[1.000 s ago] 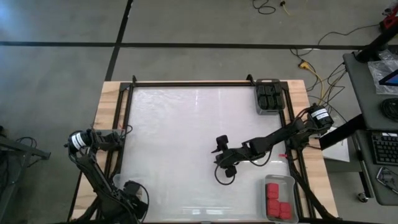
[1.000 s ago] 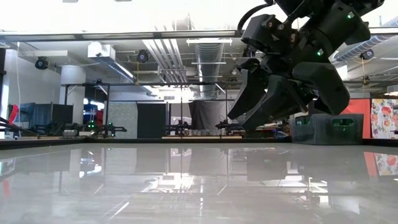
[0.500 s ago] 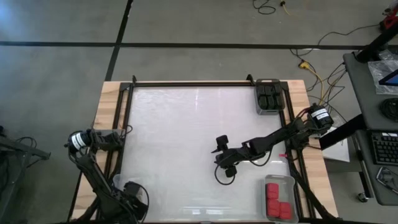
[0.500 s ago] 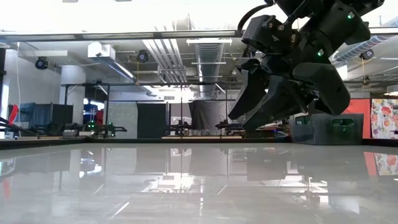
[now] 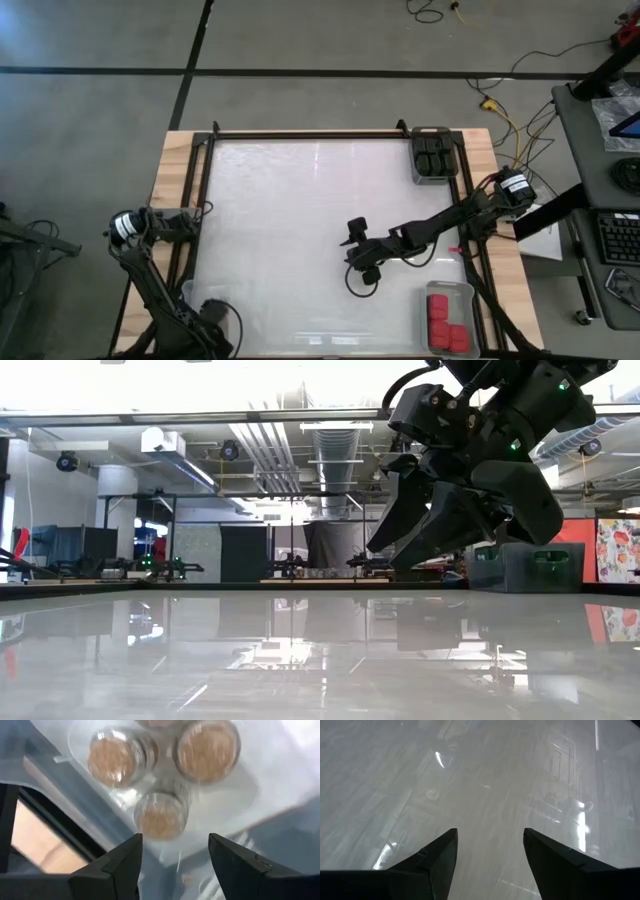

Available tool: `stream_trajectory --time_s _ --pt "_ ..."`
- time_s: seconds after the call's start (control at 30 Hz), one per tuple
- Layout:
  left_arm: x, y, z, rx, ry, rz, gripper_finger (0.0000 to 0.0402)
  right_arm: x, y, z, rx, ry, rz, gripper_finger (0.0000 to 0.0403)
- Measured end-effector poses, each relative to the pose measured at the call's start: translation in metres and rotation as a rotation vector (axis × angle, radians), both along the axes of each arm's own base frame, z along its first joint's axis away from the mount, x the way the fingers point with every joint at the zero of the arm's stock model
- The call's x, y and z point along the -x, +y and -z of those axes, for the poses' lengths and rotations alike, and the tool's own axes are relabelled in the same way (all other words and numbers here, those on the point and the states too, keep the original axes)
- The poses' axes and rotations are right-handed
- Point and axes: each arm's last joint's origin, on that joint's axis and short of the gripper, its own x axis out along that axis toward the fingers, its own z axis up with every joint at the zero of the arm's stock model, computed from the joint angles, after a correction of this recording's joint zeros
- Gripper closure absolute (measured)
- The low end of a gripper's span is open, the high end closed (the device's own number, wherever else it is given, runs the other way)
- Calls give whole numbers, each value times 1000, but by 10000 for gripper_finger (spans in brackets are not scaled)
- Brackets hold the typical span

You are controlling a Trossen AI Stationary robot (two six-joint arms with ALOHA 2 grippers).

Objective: Sort spices by type
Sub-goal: Put the brown seasoning bottle into the transparent bin

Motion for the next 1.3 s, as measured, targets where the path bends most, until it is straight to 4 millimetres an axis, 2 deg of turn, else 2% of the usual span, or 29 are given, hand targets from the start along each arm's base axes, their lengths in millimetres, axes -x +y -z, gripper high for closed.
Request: stream_trajectory --time_s 0.13,0.6,1.3 --pt "2 -1 -2 51 63 64 192 0 0 0 -1 0 1 182" --pt "2 -1 11 77 66 220 197 0 0 0 -8 0 4 177" --pt "2 1 14 70 65 225 322 0 0 0 -9 0 5 175"
